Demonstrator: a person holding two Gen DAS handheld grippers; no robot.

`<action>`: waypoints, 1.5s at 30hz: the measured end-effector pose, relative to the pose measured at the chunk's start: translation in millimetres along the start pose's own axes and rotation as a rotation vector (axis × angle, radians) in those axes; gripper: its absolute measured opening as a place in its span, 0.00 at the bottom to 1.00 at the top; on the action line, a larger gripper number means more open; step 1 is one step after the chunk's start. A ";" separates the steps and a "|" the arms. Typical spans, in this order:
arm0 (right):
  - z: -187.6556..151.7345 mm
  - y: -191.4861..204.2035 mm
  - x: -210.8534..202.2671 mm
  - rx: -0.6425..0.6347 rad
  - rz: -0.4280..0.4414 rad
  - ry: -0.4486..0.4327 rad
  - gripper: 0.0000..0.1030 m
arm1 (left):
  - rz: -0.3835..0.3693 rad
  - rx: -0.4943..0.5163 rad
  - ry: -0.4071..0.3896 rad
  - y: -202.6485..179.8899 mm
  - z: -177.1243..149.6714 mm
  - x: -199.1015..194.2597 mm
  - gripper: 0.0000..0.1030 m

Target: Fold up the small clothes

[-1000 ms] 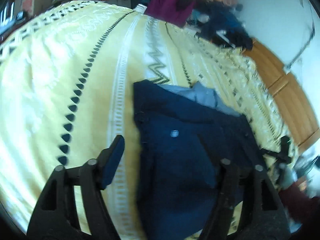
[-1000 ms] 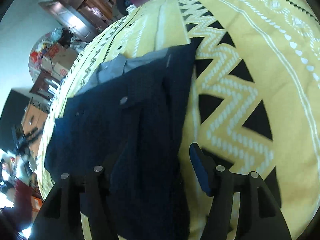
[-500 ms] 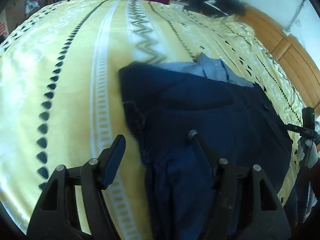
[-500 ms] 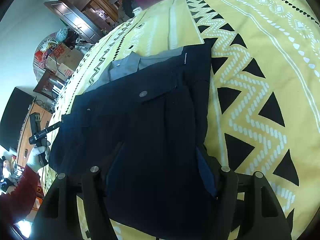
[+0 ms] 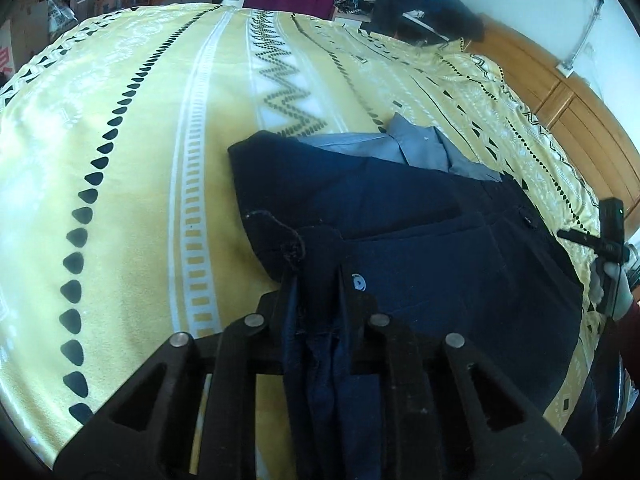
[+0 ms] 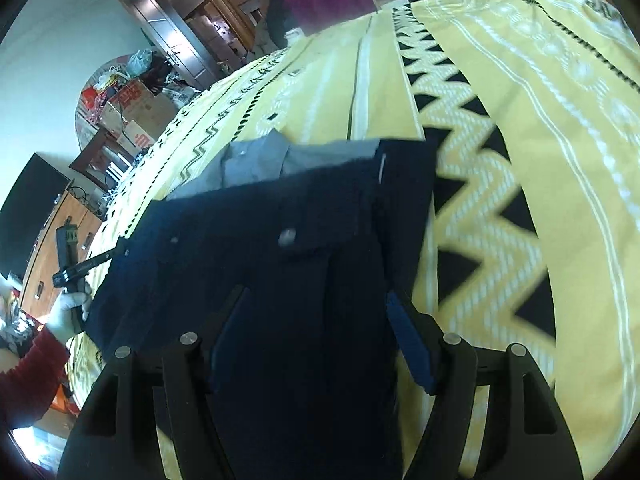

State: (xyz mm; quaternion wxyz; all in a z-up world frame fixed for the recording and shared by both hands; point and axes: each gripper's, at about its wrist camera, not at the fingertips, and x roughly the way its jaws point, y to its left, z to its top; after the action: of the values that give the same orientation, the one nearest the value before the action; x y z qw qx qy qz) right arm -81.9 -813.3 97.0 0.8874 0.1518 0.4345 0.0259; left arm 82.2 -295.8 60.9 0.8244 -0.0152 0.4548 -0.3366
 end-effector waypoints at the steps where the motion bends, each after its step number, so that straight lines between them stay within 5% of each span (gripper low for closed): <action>1: 6.6 0.3 5.5 -0.013 -0.003 0.001 0.72 | 0.001 0.001 0.001 -0.5 0.4 0.5 0.17; 7: 43.5 -6.5 61.2 -0.076 -0.035 0.104 0.72 | -0.007 0.005 0.011 0.2 -1.6 4.4 0.22; 12: 42.7 -3.6 78.7 -0.094 -0.002 0.139 0.66 | 0.016 0.064 0.002 -10.8 -6.9 7.3 0.39; 15: 38.0 0.4 85.5 -0.126 -0.032 0.158 0.66 | 0.014 0.062 0.009 -8.6 -7.8 12.0 0.39; 18: 37.8 0.1 83.3 -0.124 -0.057 0.139 0.52 | 0.020 0.065 -0.008 -9.3 -9.6 9.0 0.37; 19: 36.5 1.8 80.4 -0.128 -0.070 0.128 0.42 | 0.025 0.068 -0.016 -10.6 -10.3 7.2 0.35; 20: 35.9 3.1 76.8 -0.136 -0.081 0.113 0.21 | 0.034 0.073 -0.026 -12.4 -10.9 4.8 0.32; 21: 35.2 6.6 72.3 -0.159 -0.113 0.098 0.13 | 0.048 0.080 -0.034 -14.3 -11.1 2.7 0.20; 28: 39.7 30.5 11.5 -0.170 -0.101 -0.079 0.10 | 0.062 0.090 -0.109 -30.4 -5.4 -29.2 0.09; 35: 71.9 42.8 -33.5 -0.184 -0.062 -0.184 0.09 | 0.115 0.171 -0.174 -51.2 51.7 -50.8 0.09; 40: 103.8 18.9 -28.2 -0.136 -0.050 -0.196 0.09 | 0.141 0.186 -0.128 -43.2 87.6 -8.6 0.09; 45: 118.5 -18.7 41.0 -0.101 -0.105 -0.086 0.10 | 0.176 0.136 0.038 -10.6 87.8 82.8 0.09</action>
State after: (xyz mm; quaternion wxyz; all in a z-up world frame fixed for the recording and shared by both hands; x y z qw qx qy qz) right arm 34.2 -853.1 128.5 0.9118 0.0849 0.4017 -0.0051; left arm 173.0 -375.9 54.6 0.8411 0.0872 0.4461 -0.2931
